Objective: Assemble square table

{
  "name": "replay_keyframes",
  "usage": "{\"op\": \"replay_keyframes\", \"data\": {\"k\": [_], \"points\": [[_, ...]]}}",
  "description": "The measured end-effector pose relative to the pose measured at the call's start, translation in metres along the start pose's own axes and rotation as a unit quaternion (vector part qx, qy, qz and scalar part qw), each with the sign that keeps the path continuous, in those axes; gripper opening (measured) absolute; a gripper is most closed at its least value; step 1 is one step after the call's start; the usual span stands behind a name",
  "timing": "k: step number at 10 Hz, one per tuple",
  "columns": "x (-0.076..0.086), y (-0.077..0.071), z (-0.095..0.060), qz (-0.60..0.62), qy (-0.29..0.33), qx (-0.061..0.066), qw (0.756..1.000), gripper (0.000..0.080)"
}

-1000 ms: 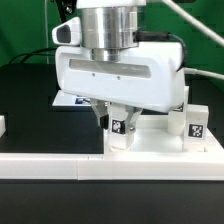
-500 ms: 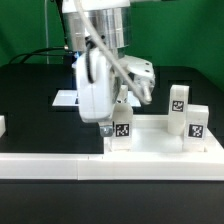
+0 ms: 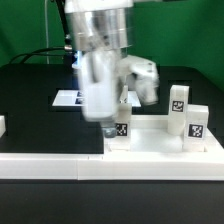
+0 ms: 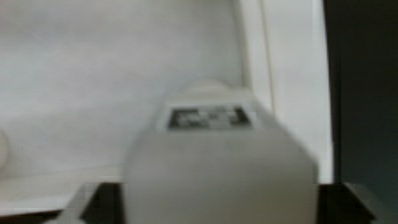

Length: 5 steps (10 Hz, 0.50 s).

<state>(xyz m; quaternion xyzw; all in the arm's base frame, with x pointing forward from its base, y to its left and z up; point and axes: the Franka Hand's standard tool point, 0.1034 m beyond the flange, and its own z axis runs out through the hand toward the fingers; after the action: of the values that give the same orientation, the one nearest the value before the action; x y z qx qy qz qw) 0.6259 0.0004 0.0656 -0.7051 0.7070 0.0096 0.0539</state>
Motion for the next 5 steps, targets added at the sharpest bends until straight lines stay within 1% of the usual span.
{"op": "replay_keyframes", "data": {"k": [1,2,3,5], "points": [[-0.0084,-0.0076,-0.0084,-0.106,0.002,0.016,0.994,0.0587],[-0.0107,-0.0044,-0.0065,-0.171,0.006,0.024,0.985,0.0587],[-0.0095,-0.0031,-0.0052,-0.188,0.006,0.020,0.982,0.0638],[-0.0081,-0.0036,-0.0053,-0.263,0.010,0.019,0.965,0.0646]]}}
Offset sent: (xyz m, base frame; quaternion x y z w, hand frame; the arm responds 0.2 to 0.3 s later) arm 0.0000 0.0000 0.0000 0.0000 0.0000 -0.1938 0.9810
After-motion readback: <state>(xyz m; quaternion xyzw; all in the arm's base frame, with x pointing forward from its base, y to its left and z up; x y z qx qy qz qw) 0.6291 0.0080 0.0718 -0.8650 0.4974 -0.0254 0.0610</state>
